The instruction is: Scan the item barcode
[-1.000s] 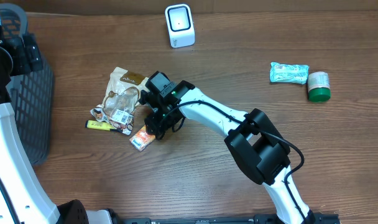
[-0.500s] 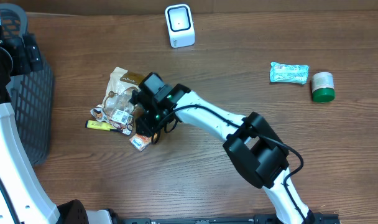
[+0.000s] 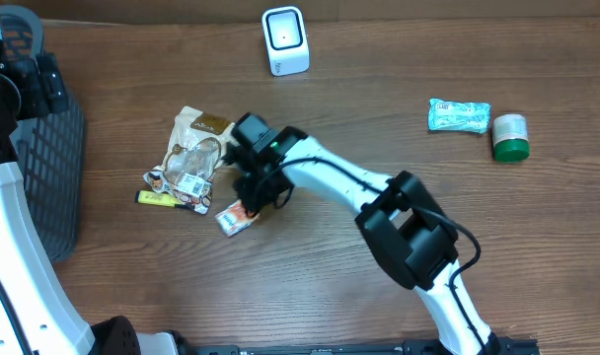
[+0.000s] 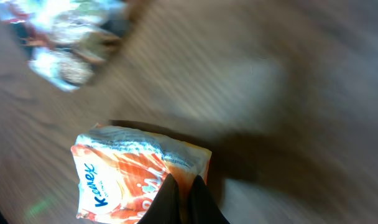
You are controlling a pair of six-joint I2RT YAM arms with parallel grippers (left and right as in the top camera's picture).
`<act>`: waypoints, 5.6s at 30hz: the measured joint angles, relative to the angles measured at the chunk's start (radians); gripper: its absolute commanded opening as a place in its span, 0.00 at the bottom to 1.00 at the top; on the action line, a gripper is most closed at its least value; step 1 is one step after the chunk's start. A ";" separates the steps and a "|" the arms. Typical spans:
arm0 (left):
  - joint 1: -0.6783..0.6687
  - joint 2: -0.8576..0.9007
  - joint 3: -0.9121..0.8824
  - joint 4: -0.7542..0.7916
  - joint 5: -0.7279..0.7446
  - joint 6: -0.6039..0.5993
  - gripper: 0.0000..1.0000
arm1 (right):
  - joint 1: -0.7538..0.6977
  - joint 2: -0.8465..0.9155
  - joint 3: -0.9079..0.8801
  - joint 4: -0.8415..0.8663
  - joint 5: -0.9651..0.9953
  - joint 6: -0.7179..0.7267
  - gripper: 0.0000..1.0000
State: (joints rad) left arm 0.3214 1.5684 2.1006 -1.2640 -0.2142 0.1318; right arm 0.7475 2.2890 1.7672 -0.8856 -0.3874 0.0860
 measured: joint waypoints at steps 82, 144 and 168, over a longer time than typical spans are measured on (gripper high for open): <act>0.000 0.001 0.000 0.000 0.000 0.000 1.00 | -0.360 -0.145 -0.058 -0.264 -0.159 -0.026 0.52; 0.000 0.005 0.000 -0.006 0.000 0.000 1.00 | -0.441 -0.137 -0.330 -0.030 -0.728 0.048 0.04; 0.000 0.005 0.000 -0.006 0.000 0.000 1.00 | -0.575 -0.158 -0.275 -0.027 -1.148 0.353 0.04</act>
State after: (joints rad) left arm 0.3214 1.5738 2.1006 -1.2705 -0.2142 0.1318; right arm 0.1726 2.1315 1.4925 -0.9123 -1.5352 0.4389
